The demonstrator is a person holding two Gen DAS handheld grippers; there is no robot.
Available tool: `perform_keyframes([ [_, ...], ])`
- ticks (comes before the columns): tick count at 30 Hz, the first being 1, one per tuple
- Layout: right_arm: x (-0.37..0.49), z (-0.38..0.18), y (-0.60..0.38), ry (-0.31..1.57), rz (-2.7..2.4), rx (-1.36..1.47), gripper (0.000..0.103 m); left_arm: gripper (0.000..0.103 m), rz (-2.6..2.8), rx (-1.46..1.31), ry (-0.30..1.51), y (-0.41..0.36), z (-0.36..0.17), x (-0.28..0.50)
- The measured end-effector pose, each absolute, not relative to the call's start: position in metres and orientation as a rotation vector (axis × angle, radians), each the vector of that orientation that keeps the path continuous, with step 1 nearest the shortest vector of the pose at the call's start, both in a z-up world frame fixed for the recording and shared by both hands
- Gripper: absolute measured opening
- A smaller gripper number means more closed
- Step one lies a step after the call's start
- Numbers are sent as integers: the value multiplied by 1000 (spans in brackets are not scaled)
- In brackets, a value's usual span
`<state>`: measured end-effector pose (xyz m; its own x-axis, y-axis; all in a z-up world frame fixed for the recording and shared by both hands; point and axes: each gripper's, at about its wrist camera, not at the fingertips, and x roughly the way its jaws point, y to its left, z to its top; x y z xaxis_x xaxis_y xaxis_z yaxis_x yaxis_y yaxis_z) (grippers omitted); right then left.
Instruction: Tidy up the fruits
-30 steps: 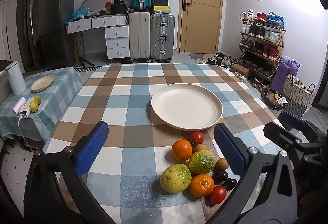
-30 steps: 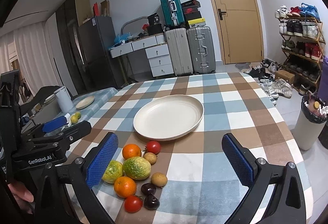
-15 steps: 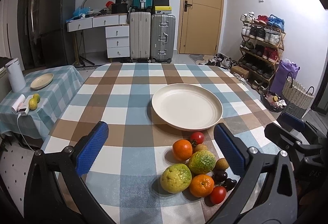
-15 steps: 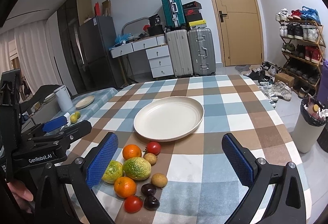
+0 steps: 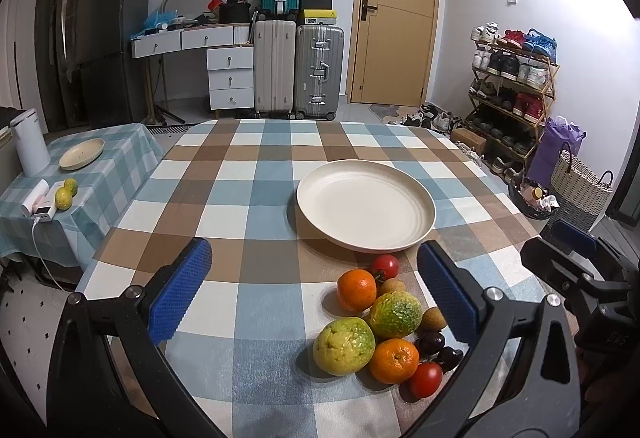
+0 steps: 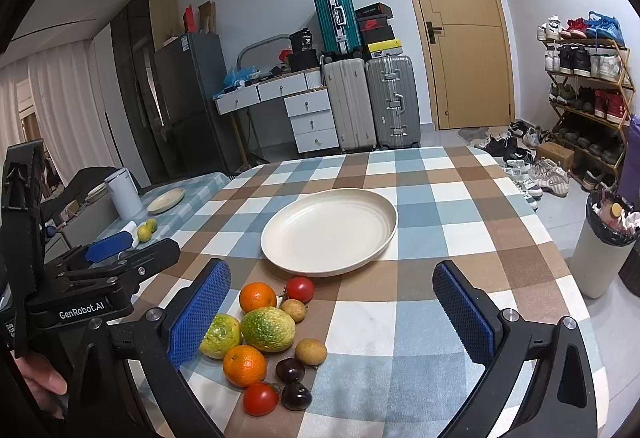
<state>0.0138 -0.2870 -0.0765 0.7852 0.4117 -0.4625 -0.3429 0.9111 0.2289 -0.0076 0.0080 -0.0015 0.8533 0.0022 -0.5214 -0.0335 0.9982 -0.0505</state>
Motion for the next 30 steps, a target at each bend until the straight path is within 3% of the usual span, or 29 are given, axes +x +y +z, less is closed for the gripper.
perform_keyframes([
  [30,13,-79,-289,529,425,162,103,103,-88,-149,601,4,-17,-13],
])
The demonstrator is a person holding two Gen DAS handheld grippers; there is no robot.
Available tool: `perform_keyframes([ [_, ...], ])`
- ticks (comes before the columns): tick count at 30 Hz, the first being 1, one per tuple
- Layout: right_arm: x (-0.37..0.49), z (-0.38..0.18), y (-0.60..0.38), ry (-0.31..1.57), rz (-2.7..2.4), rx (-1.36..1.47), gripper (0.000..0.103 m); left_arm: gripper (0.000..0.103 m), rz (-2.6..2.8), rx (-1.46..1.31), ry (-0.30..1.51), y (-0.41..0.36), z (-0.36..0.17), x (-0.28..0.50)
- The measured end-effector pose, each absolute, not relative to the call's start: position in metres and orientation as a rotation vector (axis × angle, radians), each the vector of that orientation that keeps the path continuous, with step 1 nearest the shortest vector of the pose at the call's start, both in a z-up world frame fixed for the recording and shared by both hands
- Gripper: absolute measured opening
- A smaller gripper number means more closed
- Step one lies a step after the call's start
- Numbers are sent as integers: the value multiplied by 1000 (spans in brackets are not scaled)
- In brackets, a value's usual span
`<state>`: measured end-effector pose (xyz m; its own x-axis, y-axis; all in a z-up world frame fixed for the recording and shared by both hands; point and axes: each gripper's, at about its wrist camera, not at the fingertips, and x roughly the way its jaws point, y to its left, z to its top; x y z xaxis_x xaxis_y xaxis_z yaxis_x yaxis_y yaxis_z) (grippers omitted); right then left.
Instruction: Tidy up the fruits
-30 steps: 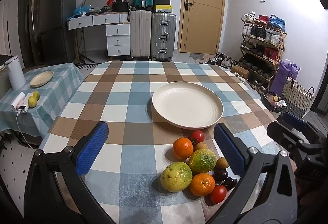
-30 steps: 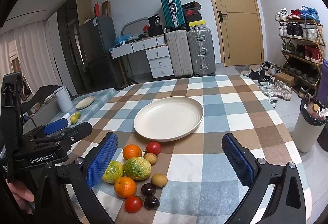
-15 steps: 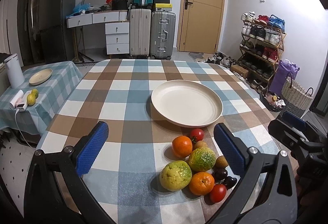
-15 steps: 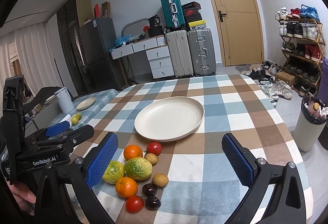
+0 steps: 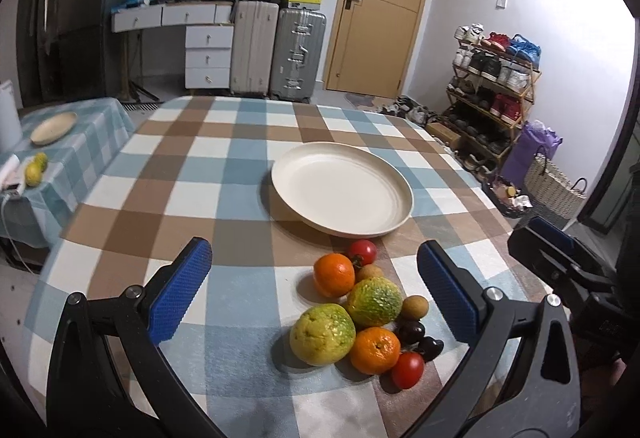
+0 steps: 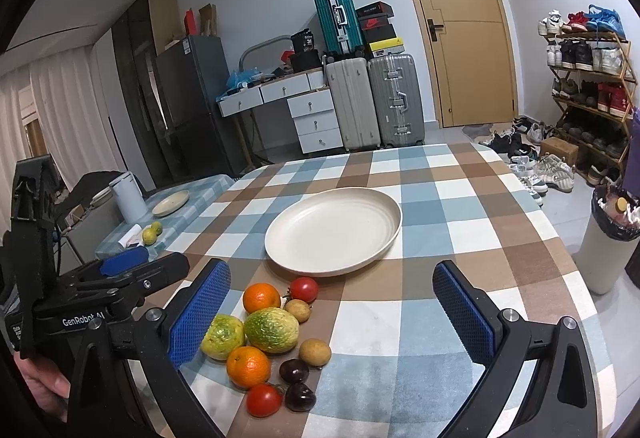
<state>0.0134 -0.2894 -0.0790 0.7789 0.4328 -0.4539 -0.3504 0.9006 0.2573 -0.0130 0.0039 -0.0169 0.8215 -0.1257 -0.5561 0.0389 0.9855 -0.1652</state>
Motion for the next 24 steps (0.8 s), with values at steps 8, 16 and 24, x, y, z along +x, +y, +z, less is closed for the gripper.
perform_keyframes([
  [8,19,-86,-289,551,421,165,103,103,-166,-231,677,13,-36,-7],
  [16,26,-96,-286,579,421,161,103,102,-257,-334,767,35,-69,16],
  [24,34,-103,-282,601,421,150,103,90,-365,-437,812,49,-90,27],
])
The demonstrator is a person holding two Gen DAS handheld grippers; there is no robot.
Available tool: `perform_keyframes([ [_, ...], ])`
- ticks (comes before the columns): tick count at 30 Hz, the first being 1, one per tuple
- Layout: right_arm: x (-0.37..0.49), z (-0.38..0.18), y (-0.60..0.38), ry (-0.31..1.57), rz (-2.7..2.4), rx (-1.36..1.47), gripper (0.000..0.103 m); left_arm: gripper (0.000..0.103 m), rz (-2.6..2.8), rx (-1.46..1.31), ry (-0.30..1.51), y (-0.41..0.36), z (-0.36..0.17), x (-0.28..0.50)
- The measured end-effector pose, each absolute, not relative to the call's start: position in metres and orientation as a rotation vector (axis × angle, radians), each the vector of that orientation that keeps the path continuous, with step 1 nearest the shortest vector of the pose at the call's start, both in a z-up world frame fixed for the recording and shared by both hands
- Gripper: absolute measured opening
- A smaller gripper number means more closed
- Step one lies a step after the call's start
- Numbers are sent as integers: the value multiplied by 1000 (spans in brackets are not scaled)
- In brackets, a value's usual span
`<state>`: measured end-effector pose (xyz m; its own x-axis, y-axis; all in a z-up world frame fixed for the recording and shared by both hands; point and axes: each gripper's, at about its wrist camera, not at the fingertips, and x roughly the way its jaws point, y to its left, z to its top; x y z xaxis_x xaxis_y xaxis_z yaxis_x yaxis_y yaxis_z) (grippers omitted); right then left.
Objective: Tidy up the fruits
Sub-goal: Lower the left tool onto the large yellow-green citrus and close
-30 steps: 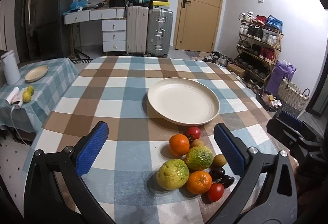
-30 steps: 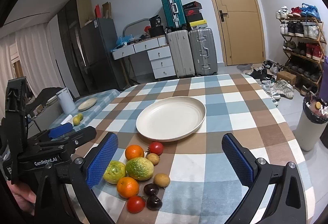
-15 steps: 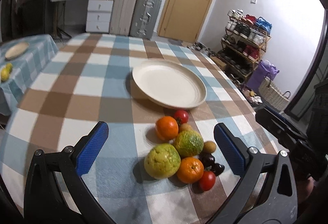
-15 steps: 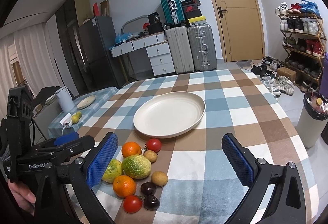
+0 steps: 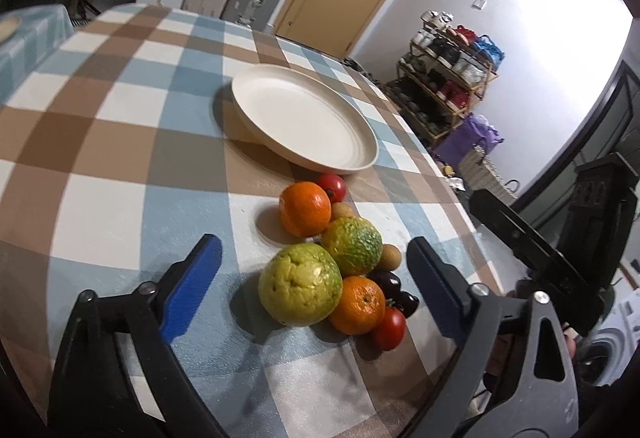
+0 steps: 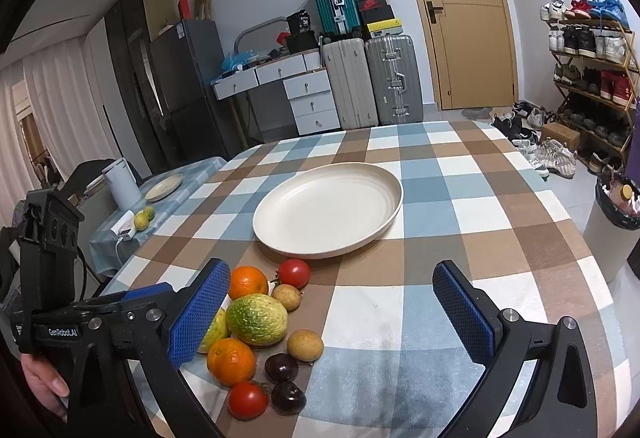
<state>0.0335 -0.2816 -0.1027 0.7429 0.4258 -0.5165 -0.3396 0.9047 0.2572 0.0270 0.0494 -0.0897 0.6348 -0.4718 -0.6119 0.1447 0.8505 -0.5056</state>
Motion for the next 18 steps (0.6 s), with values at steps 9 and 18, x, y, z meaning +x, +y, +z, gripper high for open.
perform_keyframes([
  [9,40,-107,-273,620,423,131,103,62,-432,-539,877,63,-108,33],
  [18,41,-110,-266,628,428,117,103,45,-442,-570,903,72,-123,42],
])
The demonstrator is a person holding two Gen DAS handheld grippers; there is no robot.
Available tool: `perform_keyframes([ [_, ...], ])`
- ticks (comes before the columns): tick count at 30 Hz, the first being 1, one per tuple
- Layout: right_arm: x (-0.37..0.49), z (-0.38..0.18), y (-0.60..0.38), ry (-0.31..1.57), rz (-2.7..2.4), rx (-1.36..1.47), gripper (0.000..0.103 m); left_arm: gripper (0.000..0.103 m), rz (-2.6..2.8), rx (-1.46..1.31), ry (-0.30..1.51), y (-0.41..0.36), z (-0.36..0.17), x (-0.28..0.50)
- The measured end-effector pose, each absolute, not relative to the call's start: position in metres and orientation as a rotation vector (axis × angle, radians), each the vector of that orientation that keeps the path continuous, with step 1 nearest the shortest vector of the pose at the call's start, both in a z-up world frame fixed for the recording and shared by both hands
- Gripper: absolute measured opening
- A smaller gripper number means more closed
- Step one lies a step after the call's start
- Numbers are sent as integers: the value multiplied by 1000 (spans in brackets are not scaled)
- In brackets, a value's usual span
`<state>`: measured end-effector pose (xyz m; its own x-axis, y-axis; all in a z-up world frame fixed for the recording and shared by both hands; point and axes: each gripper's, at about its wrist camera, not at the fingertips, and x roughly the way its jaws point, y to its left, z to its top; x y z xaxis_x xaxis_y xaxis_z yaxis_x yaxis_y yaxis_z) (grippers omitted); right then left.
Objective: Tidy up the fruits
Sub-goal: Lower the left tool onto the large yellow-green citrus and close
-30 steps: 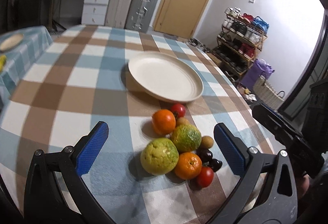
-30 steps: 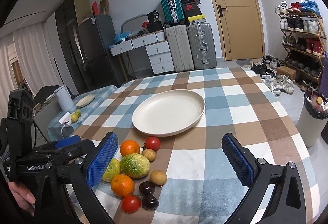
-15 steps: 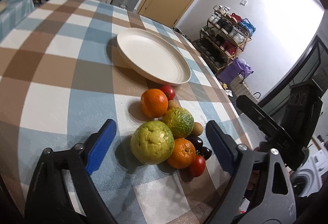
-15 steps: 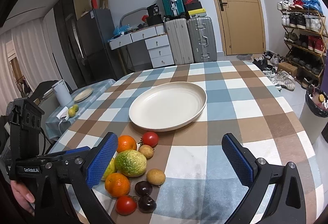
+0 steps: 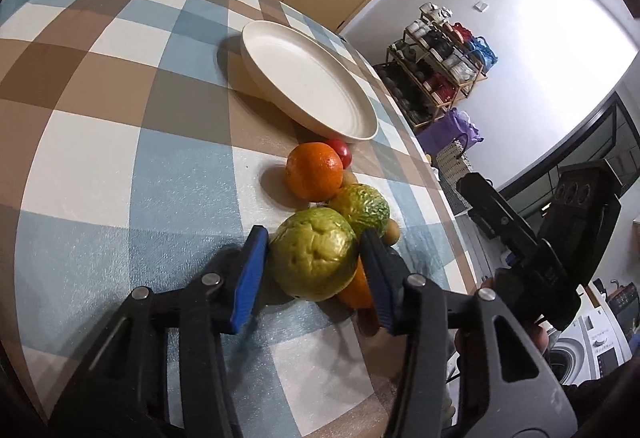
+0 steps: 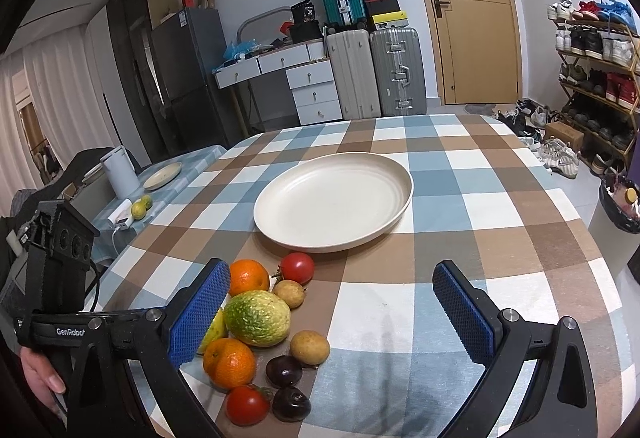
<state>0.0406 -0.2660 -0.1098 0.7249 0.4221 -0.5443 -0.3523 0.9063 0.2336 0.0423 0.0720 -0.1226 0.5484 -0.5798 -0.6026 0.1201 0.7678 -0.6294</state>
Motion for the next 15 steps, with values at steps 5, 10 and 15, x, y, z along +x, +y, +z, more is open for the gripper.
perform_keyframes([
  [5,42,-112,-264,634,425,114,103,44,-452,-566,888,73,-124,39],
  [10,42,-112,-263,638,425,107,103,43,-467,-580,883,75,-126,37],
  [15,42,-113,-263,644,434,115,103,43,-470,-583,877,76,-127,34],
])
